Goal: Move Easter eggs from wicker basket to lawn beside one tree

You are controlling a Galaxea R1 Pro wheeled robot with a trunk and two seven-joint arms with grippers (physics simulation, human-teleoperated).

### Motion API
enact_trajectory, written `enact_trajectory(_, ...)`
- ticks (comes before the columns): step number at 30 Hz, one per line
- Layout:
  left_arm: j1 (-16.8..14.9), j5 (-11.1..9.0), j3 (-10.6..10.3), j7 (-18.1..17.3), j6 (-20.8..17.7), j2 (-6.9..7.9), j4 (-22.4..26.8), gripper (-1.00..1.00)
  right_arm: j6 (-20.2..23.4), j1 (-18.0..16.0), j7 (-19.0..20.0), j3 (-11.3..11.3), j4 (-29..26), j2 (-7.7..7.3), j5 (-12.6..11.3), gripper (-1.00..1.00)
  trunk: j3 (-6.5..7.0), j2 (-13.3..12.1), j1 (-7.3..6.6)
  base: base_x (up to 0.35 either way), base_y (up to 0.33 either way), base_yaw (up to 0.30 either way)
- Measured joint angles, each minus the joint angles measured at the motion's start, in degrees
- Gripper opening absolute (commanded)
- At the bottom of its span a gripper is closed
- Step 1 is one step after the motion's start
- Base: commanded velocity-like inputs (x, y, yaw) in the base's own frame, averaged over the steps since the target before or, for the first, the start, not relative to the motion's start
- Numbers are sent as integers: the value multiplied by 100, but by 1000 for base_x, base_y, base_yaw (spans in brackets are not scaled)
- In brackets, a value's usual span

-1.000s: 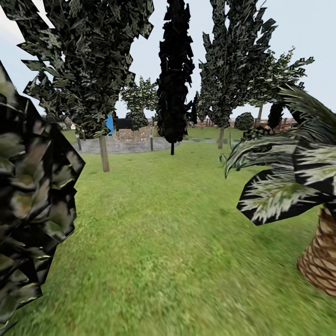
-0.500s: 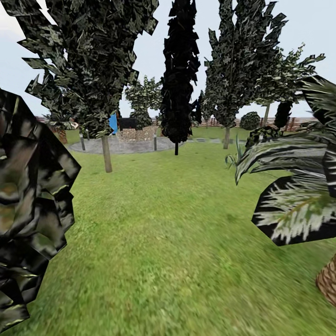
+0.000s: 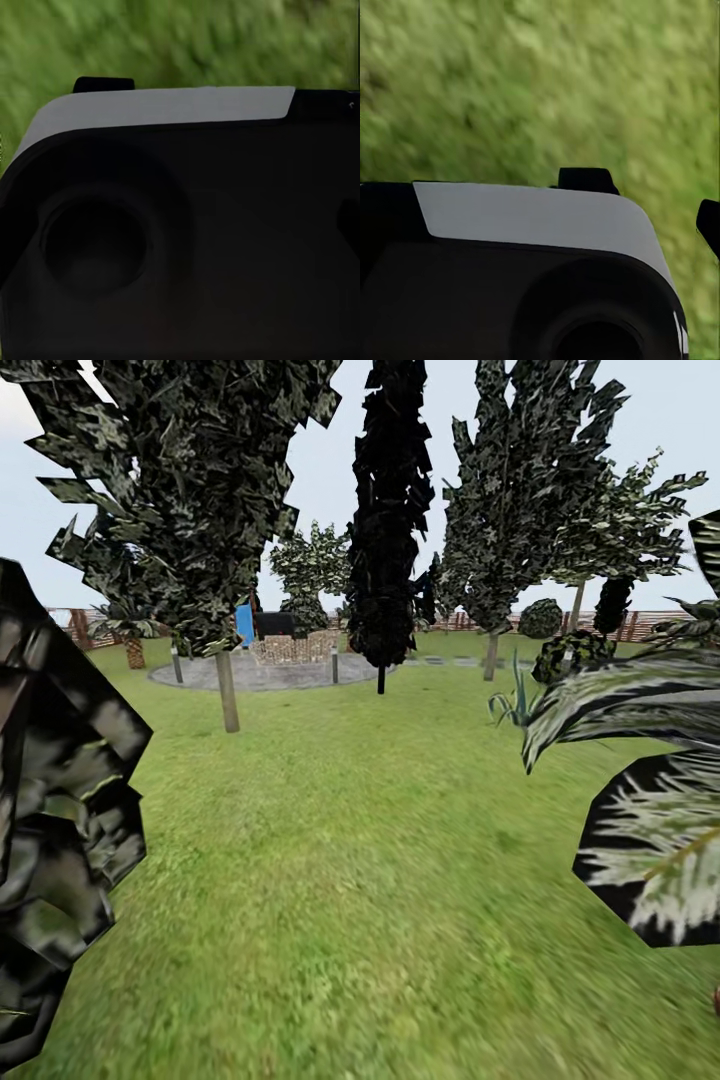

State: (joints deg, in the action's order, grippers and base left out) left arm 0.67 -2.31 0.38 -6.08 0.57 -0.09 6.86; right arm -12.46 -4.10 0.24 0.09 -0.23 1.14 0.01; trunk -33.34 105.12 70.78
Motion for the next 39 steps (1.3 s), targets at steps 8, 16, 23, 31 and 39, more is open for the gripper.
enact_trajectory(8, 1, 2, -4, 0, 0, 0, 0, 100, 0, 0, 0, 0, -2, 0, 0, 100, 0, 0, 0, 327, 0, 0)
enact_trajectory(16, 0, 2, -5, 0, 0, 0, 0, 100, 0, 0, 0, 0, -1, -3, 0, 100, 0, 0, 0, 327, 0, 0)
enact_trajectory(23, 1, 3, -5, 0, -2, 0, 0, 100, 0, 0, 0, 0, -2, 0, 0, 100, 0, 0, 0, 327, 0, 0)
enact_trajectory(31, 1, 3, -5, 0, 0, 0, 0, 100, 0, 0, 0, 0, -3, 0, 0, 100, 0, 0, 0, 328, 0, 0)
enact_trajectory(39, 0, 3, -5, 0, -8, 0, 0, 100, 0, 0, 0, 0, -3, 0, 0, 100, 0, 0, 0, 330, 0, 0)
